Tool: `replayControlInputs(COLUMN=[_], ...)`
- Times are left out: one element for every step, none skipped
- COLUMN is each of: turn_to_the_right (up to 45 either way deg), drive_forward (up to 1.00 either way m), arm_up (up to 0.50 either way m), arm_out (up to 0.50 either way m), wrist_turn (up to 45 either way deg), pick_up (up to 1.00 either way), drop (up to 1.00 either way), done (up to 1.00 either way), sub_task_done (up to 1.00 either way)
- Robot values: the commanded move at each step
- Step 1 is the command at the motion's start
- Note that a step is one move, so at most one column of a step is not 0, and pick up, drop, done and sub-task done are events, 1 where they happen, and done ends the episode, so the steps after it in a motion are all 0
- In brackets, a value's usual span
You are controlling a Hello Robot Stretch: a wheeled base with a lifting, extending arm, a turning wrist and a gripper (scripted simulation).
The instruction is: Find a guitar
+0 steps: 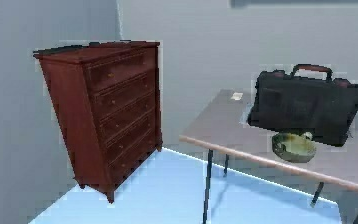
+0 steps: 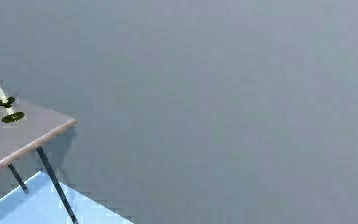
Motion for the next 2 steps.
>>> replayControlInputs(turn_to_the_right=[-45.0, -30.0], drive_forward=[0.0, 0.0], arm_up=[0.0, 0.0], arm_out=[0.0, 0.0], wrist_turn=[0.0, 0.0], pick_up=[0.0, 0.0], drop=[0.0, 0.0], done=[0.0, 0.0], sub_task_done=[0.0, 0.0])
